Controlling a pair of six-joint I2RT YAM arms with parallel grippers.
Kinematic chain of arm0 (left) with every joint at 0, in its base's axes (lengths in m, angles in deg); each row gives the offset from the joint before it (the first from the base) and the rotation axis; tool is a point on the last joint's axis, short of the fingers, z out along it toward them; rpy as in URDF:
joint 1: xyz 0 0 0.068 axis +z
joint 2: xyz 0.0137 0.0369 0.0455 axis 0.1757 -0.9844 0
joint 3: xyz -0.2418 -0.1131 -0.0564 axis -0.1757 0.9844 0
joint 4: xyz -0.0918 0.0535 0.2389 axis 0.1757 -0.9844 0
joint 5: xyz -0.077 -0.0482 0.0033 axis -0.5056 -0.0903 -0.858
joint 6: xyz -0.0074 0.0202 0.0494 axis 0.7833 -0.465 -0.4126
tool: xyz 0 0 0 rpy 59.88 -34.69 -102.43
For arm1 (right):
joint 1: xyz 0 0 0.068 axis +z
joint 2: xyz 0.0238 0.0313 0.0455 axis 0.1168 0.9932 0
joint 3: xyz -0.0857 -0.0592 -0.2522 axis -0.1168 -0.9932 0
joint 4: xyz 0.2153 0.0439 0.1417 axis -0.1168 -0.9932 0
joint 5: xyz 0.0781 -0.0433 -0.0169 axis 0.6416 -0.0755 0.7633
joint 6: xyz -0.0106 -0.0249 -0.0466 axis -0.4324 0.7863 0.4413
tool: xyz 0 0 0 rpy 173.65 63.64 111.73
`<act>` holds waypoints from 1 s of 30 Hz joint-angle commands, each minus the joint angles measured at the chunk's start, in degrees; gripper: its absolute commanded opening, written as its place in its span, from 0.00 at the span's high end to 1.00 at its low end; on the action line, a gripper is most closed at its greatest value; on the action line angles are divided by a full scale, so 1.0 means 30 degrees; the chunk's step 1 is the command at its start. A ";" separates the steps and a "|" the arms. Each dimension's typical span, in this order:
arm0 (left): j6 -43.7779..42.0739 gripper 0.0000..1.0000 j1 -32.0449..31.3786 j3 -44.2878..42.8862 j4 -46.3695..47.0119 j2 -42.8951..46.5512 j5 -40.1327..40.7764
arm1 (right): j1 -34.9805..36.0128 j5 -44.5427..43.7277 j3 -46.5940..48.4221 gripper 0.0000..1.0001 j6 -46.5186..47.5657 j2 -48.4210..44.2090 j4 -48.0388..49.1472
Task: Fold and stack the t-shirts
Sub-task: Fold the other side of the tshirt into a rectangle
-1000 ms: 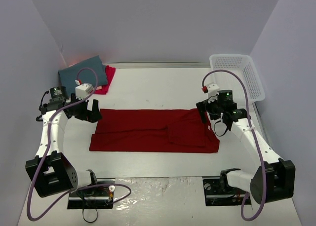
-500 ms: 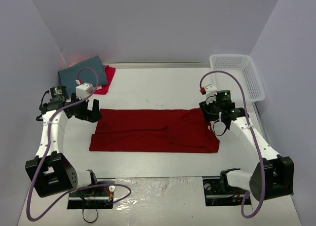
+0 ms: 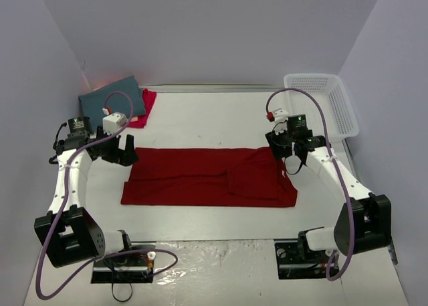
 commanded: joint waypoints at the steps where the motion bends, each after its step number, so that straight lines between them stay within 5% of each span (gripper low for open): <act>1: -0.0234 0.06 -0.0116 -0.0833 -0.0335 0.0189 -0.0463 | 0.0046 -0.0775 0.1868 0.51 -0.0598 0.1108 -0.0255; 8: 0.0117 0.06 -0.2748 -0.0860 0.1423 -0.0627 0.3249 | 0.0017 0.0016 0.4419 0.60 -0.0334 0.3717 -0.1428; 19: 0.1086 0.00 -0.3572 -0.2237 0.4062 -0.3674 0.2792 | 0.0046 -0.0013 0.5823 0.55 0.0047 0.5094 -0.1750; 25: 0.1143 0.68 -0.3572 -0.3819 0.3184 -0.7073 0.1299 | 0.0046 -0.0071 0.6471 0.61 -0.0012 0.6237 -0.1926; 29: 0.1143 0.97 -0.3572 -0.4992 0.2361 -0.9122 0.0855 | 0.0017 -0.0305 0.6121 0.65 0.0280 0.6239 -0.1926; 30: 0.1288 0.98 -0.3544 -0.5196 0.2419 -0.9389 0.0914 | -0.0012 -0.0247 0.5916 0.65 0.0339 0.6151 -0.1897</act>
